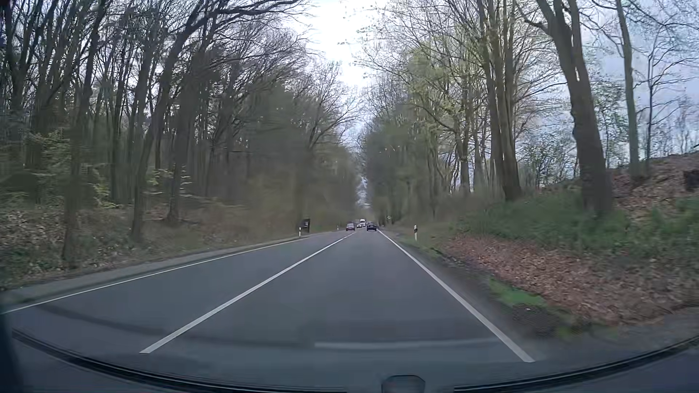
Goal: Follow the waypoints while adhering to traffic rules and regulations
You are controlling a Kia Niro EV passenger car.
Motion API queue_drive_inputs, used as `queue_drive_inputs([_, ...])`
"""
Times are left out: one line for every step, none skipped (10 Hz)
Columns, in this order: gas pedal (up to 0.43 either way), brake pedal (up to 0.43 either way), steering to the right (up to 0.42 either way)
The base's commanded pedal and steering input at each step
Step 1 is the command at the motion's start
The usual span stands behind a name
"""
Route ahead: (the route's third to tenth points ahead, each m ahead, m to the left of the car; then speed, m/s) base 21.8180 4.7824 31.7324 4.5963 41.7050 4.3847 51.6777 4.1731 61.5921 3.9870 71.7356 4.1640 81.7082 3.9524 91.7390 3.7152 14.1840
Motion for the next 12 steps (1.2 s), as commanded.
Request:
queue_drive_inputs([0.157,0.006,-0.001])
queue_drive_inputs([0.157,0.006,-0.001])
queue_drive_inputs([0.157,0.0,-0.001])
queue_drive_inputs([0.157,0.0,-0.001])
queue_drive_inputs([0.157,0.006,-0.001])
queue_drive_inputs([0.157,0.0,-0.001])
queue_drive_inputs([0.157,0.0,-0.001])
queue_drive_inputs([0.157,0.006,-0.001])
queue_drive_inputs([0.157,0.0,-0.001])
queue_drive_inputs([0.157,0.0,-0.001])
queue_drive_inputs([0.157,0.0,-0.001])
queue_drive_inputs([0.169,0.006,-0.001])
